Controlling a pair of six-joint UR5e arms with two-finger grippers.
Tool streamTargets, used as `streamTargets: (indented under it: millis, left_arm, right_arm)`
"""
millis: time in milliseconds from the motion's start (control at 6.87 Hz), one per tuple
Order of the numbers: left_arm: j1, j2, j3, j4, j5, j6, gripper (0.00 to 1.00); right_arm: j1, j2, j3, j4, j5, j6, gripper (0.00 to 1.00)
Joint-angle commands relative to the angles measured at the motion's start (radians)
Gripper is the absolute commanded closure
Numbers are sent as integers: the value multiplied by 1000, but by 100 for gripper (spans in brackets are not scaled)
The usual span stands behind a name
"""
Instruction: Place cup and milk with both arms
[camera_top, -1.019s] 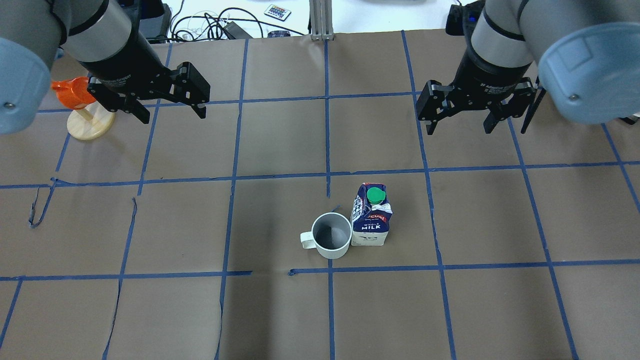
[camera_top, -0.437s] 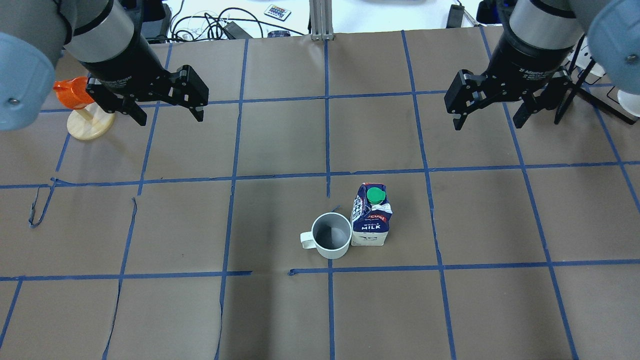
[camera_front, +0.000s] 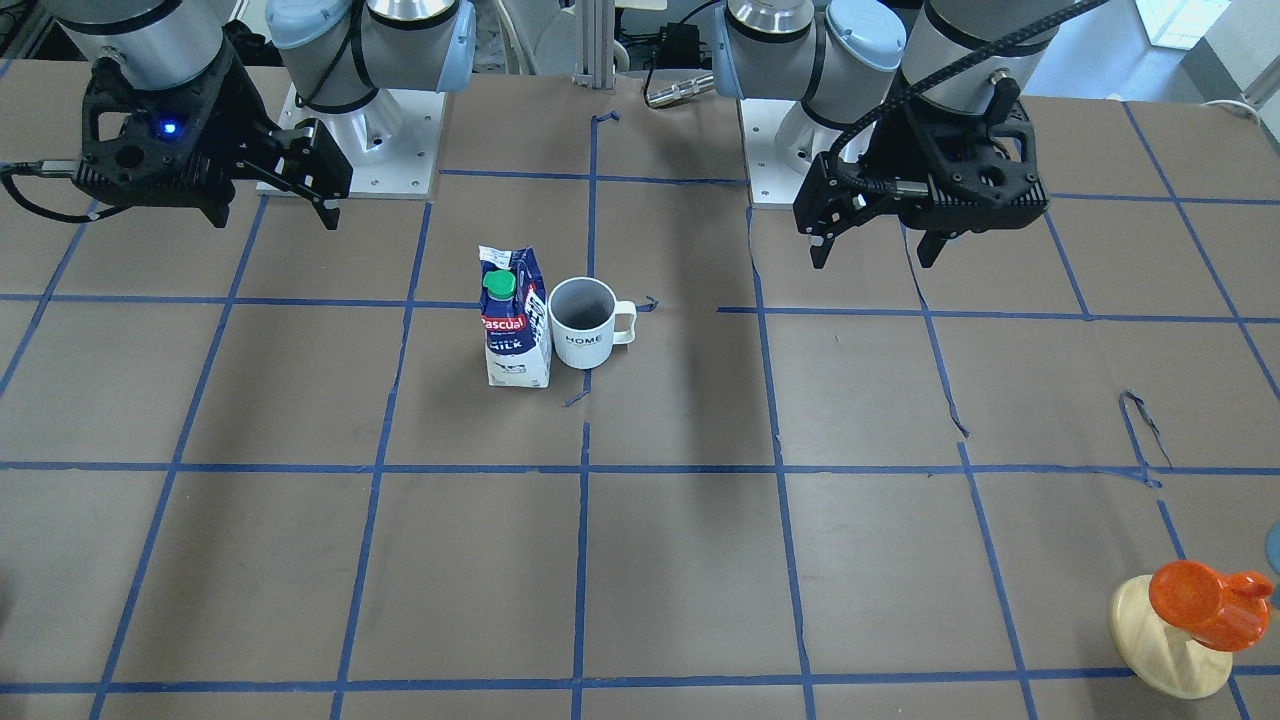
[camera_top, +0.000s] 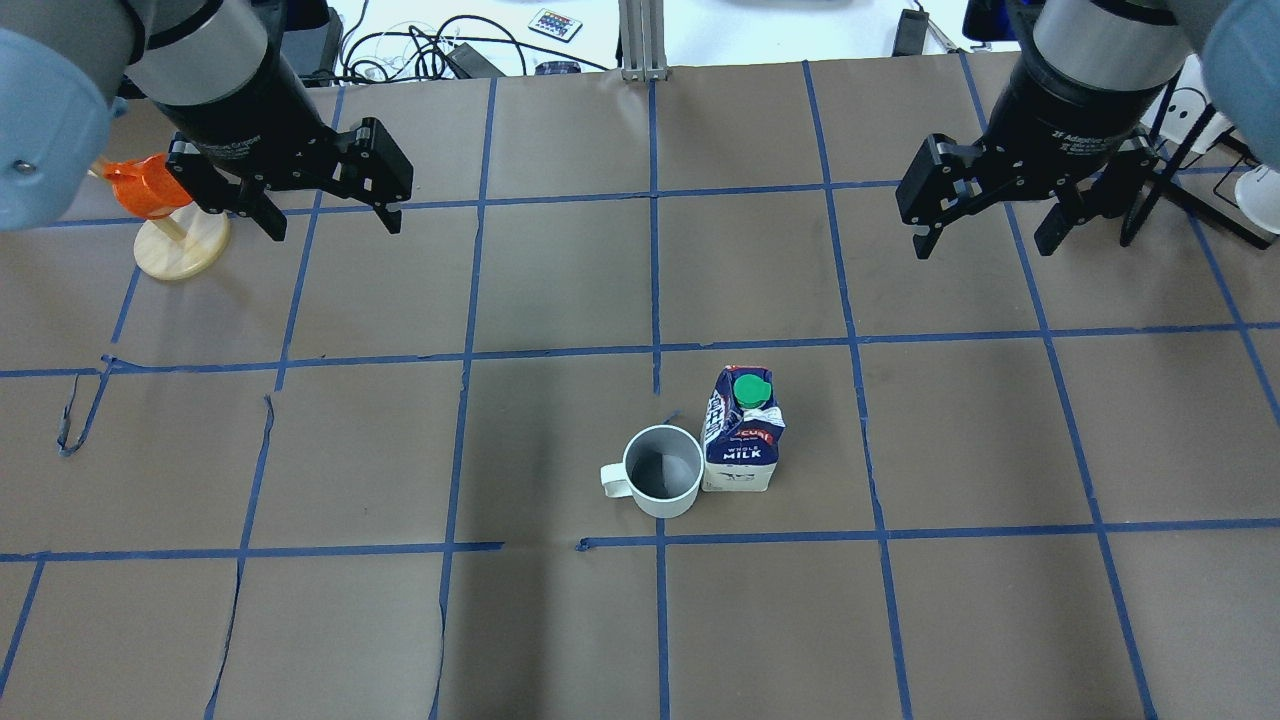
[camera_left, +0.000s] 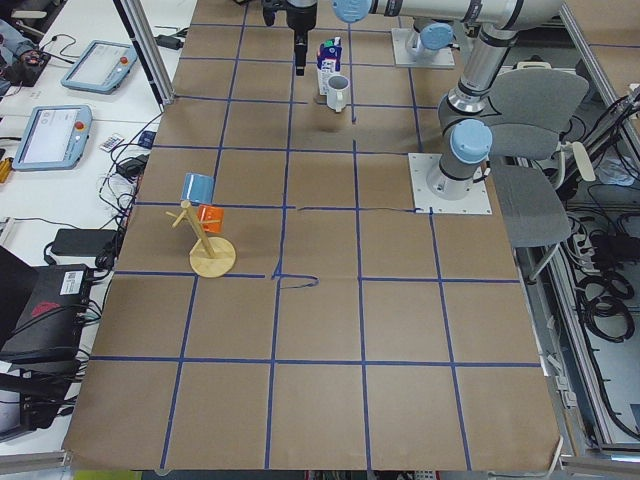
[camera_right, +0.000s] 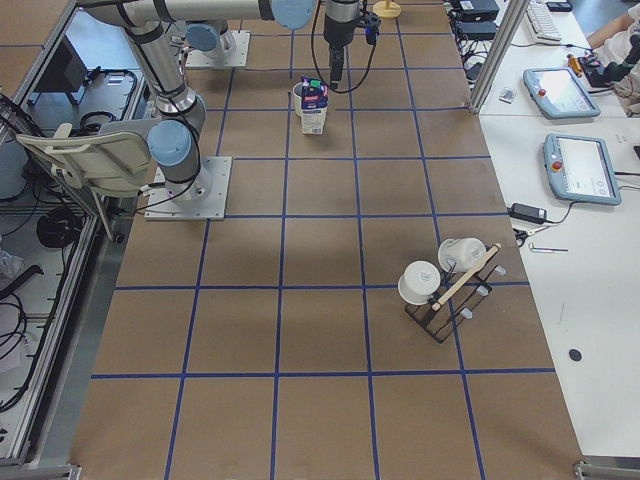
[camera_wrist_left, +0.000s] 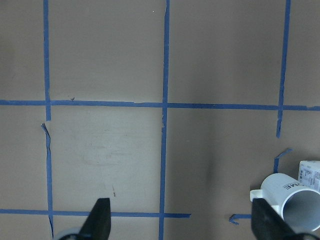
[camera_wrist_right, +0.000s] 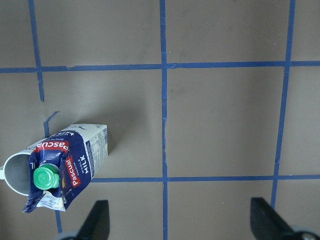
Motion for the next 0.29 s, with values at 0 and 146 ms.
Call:
streamTargets:
  millis: [0,146]
  left_arm:
    - [8,8,-7,-3,-4,1,0]
    - [9,10,-8,-3,-20,11,0]
  right_arm:
    - [1,-1,1,4,0,1,0]
    - [1,-1,3,4,2,1,0]
